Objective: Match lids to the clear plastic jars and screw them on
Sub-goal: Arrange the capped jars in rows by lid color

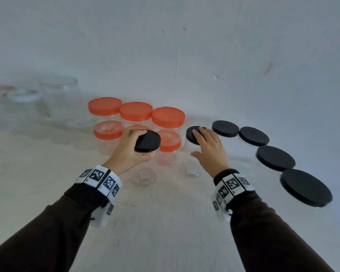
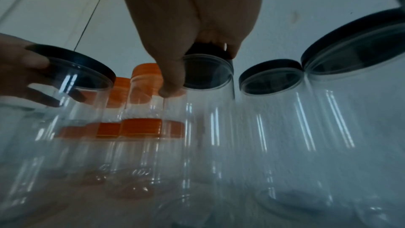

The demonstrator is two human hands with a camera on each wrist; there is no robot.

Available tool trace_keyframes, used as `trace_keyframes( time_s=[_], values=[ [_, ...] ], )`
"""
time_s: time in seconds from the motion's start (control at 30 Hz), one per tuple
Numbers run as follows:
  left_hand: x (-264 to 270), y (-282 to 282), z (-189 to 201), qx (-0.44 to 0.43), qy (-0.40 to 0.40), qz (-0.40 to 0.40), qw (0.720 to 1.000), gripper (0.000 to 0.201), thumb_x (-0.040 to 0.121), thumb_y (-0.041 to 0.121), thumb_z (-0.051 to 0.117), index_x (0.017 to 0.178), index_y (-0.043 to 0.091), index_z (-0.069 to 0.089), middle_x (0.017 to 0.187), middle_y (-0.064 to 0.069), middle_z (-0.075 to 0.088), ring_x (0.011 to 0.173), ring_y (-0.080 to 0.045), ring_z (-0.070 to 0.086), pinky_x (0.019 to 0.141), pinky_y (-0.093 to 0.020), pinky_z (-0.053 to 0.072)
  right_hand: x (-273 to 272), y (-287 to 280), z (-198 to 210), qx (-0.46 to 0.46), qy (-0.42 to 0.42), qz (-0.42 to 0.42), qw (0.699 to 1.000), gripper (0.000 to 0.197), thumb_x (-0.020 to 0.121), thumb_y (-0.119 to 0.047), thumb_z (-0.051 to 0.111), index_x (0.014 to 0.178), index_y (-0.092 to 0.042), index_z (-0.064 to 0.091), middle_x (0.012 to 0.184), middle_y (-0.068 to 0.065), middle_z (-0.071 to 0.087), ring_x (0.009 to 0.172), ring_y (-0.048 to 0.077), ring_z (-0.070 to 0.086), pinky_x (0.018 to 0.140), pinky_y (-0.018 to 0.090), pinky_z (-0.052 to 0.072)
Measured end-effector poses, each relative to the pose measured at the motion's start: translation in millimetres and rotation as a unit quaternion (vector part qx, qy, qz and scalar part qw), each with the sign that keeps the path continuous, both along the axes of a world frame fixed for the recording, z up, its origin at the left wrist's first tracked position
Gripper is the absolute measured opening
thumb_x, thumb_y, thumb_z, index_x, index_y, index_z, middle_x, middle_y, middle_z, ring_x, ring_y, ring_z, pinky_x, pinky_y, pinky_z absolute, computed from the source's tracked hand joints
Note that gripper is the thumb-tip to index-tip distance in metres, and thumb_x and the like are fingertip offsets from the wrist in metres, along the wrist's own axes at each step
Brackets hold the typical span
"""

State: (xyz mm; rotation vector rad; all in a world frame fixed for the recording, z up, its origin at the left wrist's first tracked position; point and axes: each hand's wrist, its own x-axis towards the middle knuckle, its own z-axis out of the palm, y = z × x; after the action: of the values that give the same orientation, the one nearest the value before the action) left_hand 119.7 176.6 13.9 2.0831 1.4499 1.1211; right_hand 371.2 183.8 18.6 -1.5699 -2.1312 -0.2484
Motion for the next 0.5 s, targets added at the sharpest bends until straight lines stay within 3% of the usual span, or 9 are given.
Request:
trace_keyframes(
  time_s=[0.17,0.27,0.37,0.5],
  values=[
    [0.9,-0.3,-3.2,0.010,-0.035,0.001,0.999,0.086,0.053,0.057,0.060,0.127,0.016,0.044,0.123,0.001,0.034,0.113,-0.011,0.037,0.093,-0.016,0.030,-4.1,20.0,0.2,0.013,0.001,-0.009,1.000,0.068,0.070,-0.013,0.078,0.131,-0.001,0.049,0.136,0.024,0.047,0.128,0.041,0.041,0.110,0.045,0.024],
    [0.3,1.8,-5.7,0.018,-0.042,0.002,0.999,0.085,0.054,0.057,0.060,0.127,0.019,0.044,0.124,0.002,0.035,0.115,-0.011,0.038,0.094,-0.018,0.032,-5.2,27.8,0.0,0.005,-0.001,-0.011,1.000,0.066,0.078,-0.016,0.072,0.136,-0.004,0.044,0.142,0.020,0.040,0.134,0.037,0.033,0.113,0.041,0.017],
    [-1.7,4.7,-8.8,0.036,-0.036,-0.001,0.999,0.081,0.057,0.056,0.062,0.127,0.020,0.044,0.125,0.002,0.036,0.117,-0.012,0.038,0.096,-0.021,0.034,-6.1,32.8,-0.5,0.011,0.000,-0.013,1.000,0.066,0.077,-0.017,0.073,0.135,-0.003,0.045,0.142,0.020,0.041,0.133,0.038,0.034,0.113,0.042,0.019],
    [-2.1,5.7,-11.3,0.045,-0.047,-0.006,0.998,0.080,0.057,0.055,0.062,0.127,0.020,0.044,0.125,0.003,0.035,0.116,-0.009,0.037,0.094,-0.012,0.030,-8.6,36.0,-2.5,0.012,-0.005,-0.021,1.000,0.066,0.075,-0.017,0.075,0.133,-0.002,0.047,0.138,0.022,0.045,0.130,0.040,0.038,0.110,0.046,0.024]
  ],
)
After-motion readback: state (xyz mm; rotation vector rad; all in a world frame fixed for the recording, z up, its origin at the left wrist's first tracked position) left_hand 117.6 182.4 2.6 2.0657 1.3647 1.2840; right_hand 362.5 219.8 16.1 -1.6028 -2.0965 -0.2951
